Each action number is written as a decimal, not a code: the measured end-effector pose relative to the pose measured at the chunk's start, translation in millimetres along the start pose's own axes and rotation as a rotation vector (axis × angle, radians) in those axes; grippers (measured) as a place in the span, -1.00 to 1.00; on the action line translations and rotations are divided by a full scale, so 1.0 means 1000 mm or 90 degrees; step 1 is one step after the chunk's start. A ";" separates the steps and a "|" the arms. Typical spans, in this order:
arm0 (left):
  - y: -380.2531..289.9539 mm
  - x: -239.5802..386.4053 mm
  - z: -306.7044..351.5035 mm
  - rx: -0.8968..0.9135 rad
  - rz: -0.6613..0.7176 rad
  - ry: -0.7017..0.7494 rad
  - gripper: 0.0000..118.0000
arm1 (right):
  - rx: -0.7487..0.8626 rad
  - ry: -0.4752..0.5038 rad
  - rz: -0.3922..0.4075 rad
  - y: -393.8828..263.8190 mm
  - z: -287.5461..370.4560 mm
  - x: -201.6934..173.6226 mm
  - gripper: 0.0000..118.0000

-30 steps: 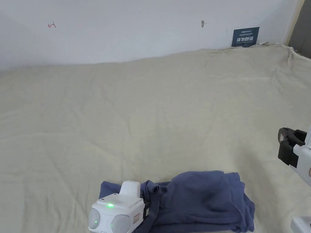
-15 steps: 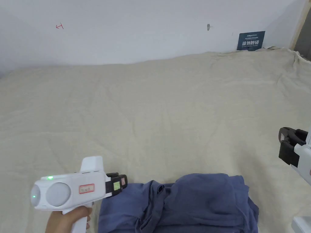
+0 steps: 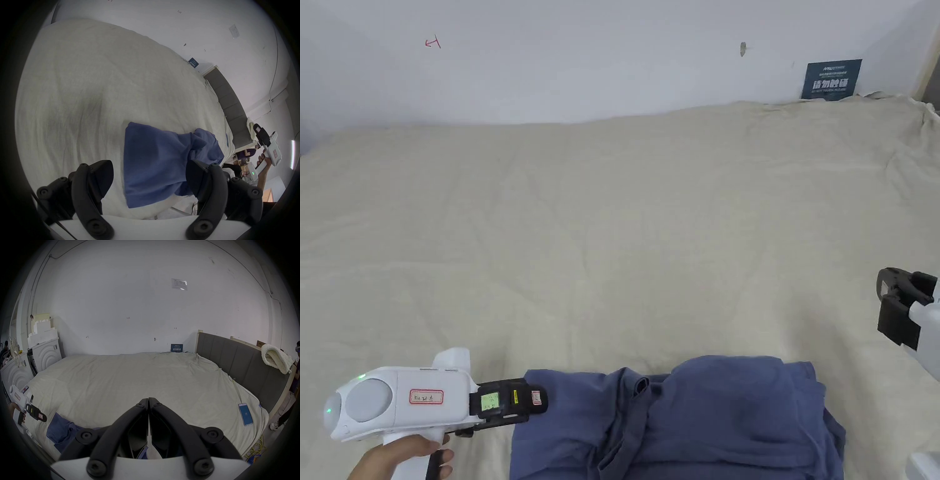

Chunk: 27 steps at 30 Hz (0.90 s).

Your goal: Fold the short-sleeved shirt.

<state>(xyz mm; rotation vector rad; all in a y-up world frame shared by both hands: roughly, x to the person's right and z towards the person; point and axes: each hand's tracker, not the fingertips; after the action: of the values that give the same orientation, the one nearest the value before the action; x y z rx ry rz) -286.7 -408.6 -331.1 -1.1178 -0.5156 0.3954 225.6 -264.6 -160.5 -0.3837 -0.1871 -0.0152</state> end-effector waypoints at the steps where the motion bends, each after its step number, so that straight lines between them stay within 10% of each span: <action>1: 0.001 -0.003 -0.003 -0.004 0.001 0.002 0.65 | -0.002 0.001 0.002 0.000 0.000 0.000 -1.00; 13: 0.001 0.002 -0.050 -0.072 -0.024 -0.025 0.42 | -0.017 -0.004 0.005 -0.005 -0.002 0.003 -1.00; 19: 0.001 -0.006 -0.046 -0.070 -0.037 -0.005 -0.63 | -0.020 -0.007 0.000 -0.007 -0.003 0.007 -1.00; 27: -0.003 0.018 -0.032 -0.057 -0.070 0.027 -0.85 | -0.021 -0.002 0.001 -0.005 -0.004 0.004 -1.00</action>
<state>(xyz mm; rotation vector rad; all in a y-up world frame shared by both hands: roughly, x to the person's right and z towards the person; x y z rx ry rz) -253.4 -424.0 -336.3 -1.1750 -0.5594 0.2540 230.4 -271.0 -161.6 -0.4171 -0.1901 -0.0156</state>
